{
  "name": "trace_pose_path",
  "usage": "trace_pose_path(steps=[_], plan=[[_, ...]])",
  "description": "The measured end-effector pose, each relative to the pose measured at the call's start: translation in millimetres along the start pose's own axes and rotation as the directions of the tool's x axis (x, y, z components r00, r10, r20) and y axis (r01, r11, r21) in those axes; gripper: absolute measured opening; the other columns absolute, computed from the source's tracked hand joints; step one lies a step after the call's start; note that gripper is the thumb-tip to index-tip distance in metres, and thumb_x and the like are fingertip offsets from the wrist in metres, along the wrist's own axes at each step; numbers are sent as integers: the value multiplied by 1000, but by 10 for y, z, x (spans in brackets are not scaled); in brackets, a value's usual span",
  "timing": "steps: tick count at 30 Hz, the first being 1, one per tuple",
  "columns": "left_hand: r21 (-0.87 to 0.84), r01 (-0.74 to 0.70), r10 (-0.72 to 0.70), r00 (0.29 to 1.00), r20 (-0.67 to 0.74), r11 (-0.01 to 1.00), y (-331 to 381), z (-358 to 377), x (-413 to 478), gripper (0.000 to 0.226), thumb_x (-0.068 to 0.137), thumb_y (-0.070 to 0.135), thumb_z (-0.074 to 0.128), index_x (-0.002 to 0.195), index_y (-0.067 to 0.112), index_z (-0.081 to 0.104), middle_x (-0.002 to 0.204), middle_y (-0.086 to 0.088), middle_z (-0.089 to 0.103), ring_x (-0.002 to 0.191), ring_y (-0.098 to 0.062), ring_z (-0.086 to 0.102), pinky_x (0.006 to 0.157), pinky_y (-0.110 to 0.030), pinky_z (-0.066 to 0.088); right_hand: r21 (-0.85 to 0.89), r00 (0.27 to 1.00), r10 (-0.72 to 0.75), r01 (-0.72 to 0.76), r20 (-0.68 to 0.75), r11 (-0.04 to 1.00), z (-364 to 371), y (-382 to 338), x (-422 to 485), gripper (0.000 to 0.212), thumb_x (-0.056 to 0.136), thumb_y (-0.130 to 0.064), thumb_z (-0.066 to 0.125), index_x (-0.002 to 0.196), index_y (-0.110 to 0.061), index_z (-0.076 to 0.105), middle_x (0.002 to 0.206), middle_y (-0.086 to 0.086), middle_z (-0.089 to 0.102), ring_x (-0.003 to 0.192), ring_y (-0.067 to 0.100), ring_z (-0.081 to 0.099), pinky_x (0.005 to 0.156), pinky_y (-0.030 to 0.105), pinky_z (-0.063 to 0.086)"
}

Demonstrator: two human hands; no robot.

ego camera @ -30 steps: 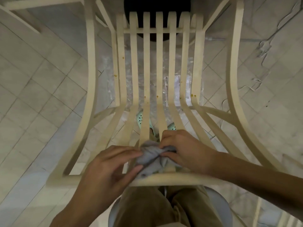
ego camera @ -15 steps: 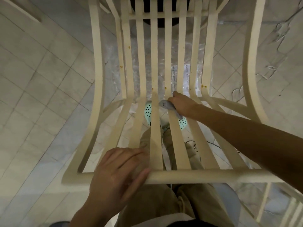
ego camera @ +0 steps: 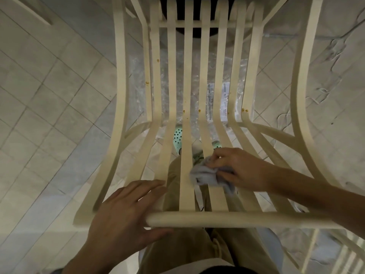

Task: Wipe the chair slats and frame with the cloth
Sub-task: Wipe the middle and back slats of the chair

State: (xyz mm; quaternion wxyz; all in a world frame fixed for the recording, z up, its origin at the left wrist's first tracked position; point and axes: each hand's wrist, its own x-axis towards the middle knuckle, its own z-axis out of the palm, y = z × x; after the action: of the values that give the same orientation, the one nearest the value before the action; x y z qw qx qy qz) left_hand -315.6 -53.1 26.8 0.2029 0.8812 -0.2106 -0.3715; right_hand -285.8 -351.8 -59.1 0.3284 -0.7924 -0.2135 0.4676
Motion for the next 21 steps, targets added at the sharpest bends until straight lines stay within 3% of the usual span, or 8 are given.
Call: trace_pose_path(steps=[2,5,9,13,18,21], plan=[[5,20,-20,1000,-14,1000,3,0,4,72,67,79,59,120,31,62,121,15,64,104,-11,63,74,-32,57,1,999,-31,31,25,1000,-61,-157,-139,15,91,-22,56,97,-22,70,96,-5,55,87,6,48,76,21,41],[-17,25,-26,999,-47,1000,-5,19,-26,73,68,79,59,120,28,63,119,13,66,102,-10,64,77,-32,58,92,990,-122,115,76,989,-155,-506,-308,28,92,-23,56,116,-28,67,106,-12,56,96,-2,46,82,11,35],[-121,49,-60,994,-95,991,-116,-39,-128,65,72,74,61,116,26,66,123,14,64,106,-9,63,86,-34,55,205,979,-184,163,90,965,-69,-756,-213,31,94,-26,57,124,-30,63,111,-11,52,99,0,47,83,12,36],[-45,95,-97,994,-52,994,-247,-180,-179,68,72,82,51,106,27,72,113,17,67,100,-6,62,86,-26,49,63,997,-72,71,13,995,62,-581,225,22,93,-25,59,112,-25,69,109,-7,49,94,5,46,79,21,40],[15,78,-78,997,14,997,-296,-171,-149,69,73,83,49,108,27,71,112,16,68,99,-10,65,80,-34,56,-90,992,107,-113,-61,990,247,76,1083,19,89,-18,63,101,-8,73,108,13,60,92,27,58,81,41,48],[-11,68,-68,998,17,998,-310,-175,-149,69,73,81,53,109,25,71,113,14,68,100,-11,65,81,-33,57,-65,960,277,-279,-38,958,322,348,1565,19,87,-12,63,99,0,70,104,20,65,93,33,64,80,36,50]])
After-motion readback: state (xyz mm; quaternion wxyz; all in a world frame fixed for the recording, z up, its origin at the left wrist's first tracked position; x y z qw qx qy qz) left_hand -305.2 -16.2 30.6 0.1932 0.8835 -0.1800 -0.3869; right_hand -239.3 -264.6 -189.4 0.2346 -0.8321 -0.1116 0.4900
